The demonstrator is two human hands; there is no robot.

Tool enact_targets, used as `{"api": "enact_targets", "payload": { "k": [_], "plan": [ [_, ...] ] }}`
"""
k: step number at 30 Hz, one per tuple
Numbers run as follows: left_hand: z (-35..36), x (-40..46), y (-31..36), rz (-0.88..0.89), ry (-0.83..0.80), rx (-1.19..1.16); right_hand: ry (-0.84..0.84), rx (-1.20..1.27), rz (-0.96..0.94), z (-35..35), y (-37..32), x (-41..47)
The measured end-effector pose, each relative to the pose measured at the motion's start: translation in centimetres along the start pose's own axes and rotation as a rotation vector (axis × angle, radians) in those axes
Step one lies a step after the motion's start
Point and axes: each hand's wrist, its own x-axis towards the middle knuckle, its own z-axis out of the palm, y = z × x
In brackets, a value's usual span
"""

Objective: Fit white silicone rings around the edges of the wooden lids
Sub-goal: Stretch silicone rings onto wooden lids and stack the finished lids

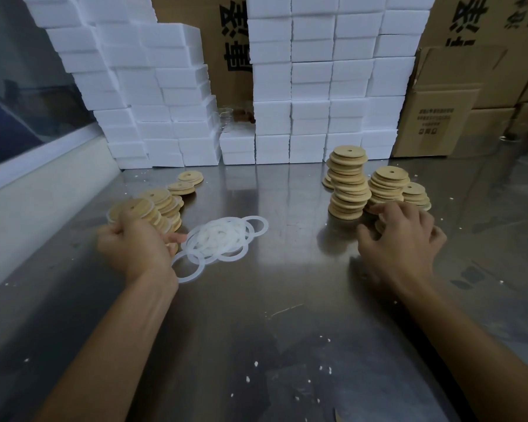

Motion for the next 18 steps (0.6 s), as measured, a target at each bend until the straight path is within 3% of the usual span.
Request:
{"api": "enact_targets", "payload": {
  "k": [5, 7, 10, 14, 18],
  "plan": [
    [-0.1, -1.1, -0.2, 0.215, -0.185, 0.171, -0.085, -0.037, 0.051, 0.2, 0.3, 0.3],
    [-0.3, -1.7, -0.7, 0.405, -0.308, 0.383, -0.039, -0.06, 0.044, 0.1, 0.1, 0.3],
    [-0.8, -2.2, -1.3, 0.717, -0.419, 0.908, -0.018, -0.071, 0.058, 0.0, 0.1, 0.3],
    [-1.0, -2.4, -1.7, 0.668, -0.538, 1.352, -0.068, -0.061, 0.068, 0.1, 0.4, 0.3],
    [-0.9, -2.9, -1.5, 0.637, -0.612, 1.328, -0.053, -0.094, 0.026, 0.1, 0.4, 0.3]
  ]
}}
